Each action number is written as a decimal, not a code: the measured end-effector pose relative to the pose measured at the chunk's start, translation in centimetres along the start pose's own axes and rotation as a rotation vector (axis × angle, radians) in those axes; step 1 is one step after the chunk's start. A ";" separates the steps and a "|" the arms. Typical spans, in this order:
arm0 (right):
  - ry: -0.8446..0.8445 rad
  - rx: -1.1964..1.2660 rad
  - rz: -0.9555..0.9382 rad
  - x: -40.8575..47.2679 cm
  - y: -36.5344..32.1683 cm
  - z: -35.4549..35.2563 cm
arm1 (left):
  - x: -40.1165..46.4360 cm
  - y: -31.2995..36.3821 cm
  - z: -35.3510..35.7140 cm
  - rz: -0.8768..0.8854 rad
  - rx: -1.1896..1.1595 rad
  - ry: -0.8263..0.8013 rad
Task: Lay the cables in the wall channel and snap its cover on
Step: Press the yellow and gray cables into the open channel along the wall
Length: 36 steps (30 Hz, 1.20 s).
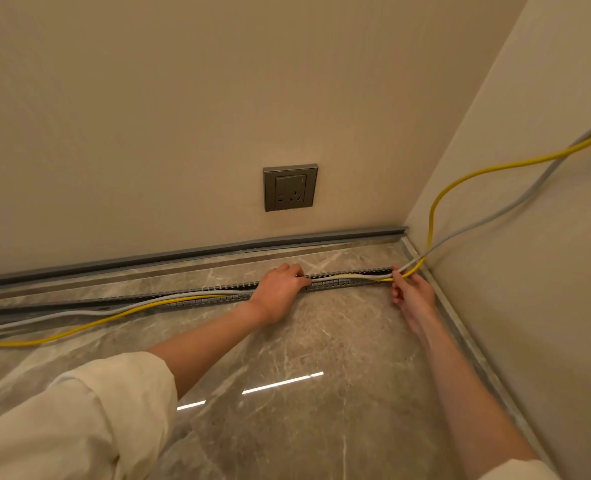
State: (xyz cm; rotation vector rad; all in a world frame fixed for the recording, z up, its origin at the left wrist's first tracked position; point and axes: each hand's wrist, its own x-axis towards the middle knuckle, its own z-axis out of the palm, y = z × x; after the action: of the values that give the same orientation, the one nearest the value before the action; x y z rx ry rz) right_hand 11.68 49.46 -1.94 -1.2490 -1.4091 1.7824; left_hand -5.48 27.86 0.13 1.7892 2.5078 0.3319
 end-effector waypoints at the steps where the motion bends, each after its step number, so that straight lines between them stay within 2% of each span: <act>1: -0.016 -0.021 0.017 0.3 -0.2 0.0 | 0.0 0.0 0.0 0.000 -0.002 0.003; 8: 0.076 -0.312 -0.103 2.0 -2.2 1.1 | 0.0 -0.1 -0.1 0.005 -0.010 0.010; 18: 0.235 -0.464 -0.046 2.9 -1.5 2.5 | -0.1 -0.3 0.1 0.013 -0.029 0.028; 21: 0.240 -0.552 -0.066 2.8 -1.7 2.7 | -0.1 -0.3 0.0 0.014 -0.037 0.029; 24: 0.217 -0.638 -0.166 2.4 -1.5 2.4 | 0.0 -0.4 0.1 0.011 -0.045 0.036; 36: 0.156 -0.742 -0.242 2.3 -1.8 1.6 | 0.0 -0.4 0.0 -0.001 -0.062 0.041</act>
State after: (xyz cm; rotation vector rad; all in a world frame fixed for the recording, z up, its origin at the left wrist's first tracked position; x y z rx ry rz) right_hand 9.02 51.24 -0.97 -1.4373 -2.1114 0.9894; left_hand -5.90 27.74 0.01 1.7767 2.4956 0.4461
